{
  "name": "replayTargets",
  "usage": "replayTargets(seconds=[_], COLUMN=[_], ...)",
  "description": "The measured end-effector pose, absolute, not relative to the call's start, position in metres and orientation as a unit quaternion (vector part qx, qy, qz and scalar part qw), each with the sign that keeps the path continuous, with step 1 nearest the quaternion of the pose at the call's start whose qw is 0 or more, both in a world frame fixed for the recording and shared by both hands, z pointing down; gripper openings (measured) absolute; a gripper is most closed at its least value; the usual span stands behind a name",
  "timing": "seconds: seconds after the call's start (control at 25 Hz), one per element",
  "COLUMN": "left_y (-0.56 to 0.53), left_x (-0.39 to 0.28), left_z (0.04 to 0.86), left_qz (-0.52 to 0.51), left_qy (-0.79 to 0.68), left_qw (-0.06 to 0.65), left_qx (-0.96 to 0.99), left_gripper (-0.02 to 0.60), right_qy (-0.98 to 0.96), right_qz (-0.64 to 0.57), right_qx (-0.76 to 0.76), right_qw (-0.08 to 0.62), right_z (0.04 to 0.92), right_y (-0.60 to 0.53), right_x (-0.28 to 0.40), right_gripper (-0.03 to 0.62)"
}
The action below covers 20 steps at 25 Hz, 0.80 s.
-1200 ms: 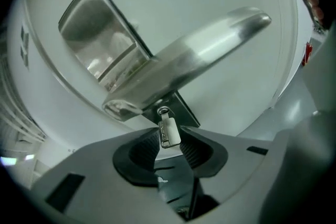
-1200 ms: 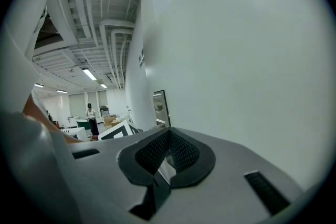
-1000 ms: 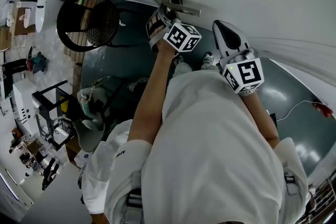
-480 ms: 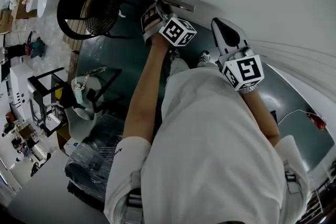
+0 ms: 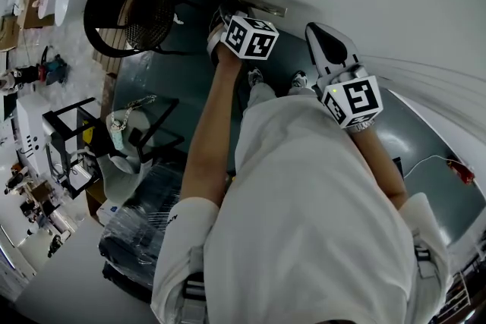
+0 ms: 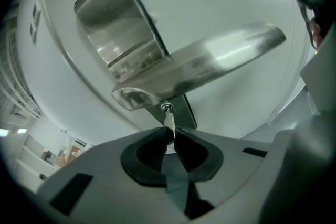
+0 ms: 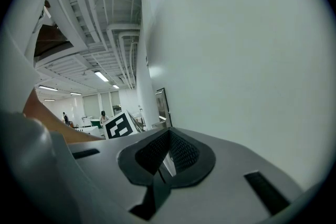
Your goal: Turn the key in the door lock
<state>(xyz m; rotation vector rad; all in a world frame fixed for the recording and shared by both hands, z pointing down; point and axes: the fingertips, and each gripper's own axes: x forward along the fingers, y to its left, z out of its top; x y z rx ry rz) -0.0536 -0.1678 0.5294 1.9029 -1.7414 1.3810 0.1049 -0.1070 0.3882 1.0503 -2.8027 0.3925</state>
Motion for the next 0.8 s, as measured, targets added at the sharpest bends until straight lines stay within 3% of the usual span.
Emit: replayTargets(seconds=[0.12, 0.44, 0.8], left_y=[-0.168, -0.164, -0.162], left_x=[-0.053, -0.053, -0.053], left_z=[0.532, 0.536, 0.530], left_qz=[0.409, 0.332, 0.177], left_qy=[-0.585, -0.542, -0.441], left_qw=[0.178, 0.243, 0.404], left_qx=[0.677, 0.733, 0.782], left_gripper=[0.027, 0.028, 0.028], right_qy=[-0.924, -0.914, -0.896], right_qz=[0.131, 0.126, 0.126], right_qx=[0.355, 0.381, 0.419], right_qw=[0.061, 0.065, 0.071], right_z=[0.389, 0.389, 0.385], right_y=[-0.106, -0.098, -0.094], right_x=[0.098, 0.074, 0.051], right_gripper=[-0.008, -0.008, -0.008])
